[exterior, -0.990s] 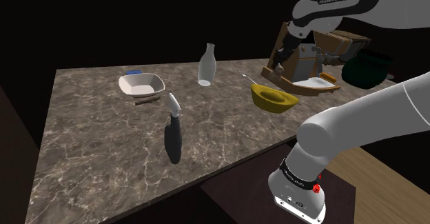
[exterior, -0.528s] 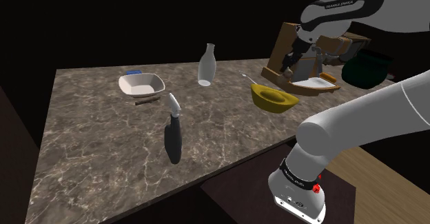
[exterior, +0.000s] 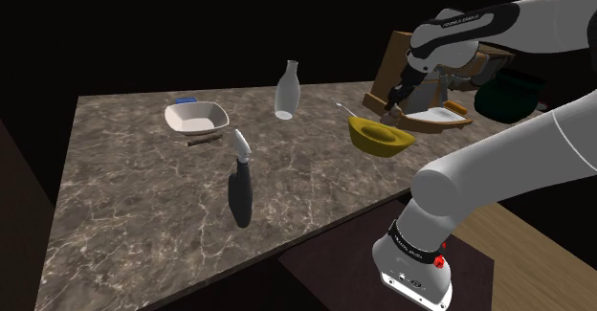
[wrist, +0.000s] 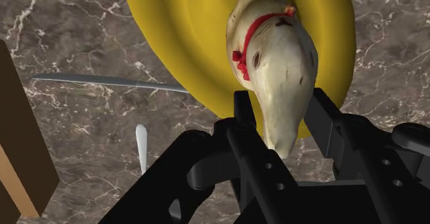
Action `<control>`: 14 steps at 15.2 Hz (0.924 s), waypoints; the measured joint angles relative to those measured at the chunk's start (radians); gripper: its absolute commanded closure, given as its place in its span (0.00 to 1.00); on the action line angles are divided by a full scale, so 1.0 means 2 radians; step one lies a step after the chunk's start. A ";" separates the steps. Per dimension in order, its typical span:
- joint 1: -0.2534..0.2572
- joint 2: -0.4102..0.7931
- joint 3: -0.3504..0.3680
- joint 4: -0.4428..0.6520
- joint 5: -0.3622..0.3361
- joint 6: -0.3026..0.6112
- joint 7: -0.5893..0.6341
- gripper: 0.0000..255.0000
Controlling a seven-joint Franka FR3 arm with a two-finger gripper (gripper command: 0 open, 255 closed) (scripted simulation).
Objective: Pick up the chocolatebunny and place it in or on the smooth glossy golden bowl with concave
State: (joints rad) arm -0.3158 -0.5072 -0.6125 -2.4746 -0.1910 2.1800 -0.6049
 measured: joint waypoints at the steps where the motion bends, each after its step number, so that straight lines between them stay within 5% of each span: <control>1: -0.001 0.001 -0.002 -0.006 -0.001 0.006 -0.001 1.00; 12: 0.003 0.017 -0.015 -0.029 0.000 0.049 -0.008 1.00; 13: 0.003 0.017 -0.015 -0.029 0.000 0.050 -0.008 0.00; 14: 0.003 0.018 -0.015 -0.030 0.000 0.050 -0.008 0.00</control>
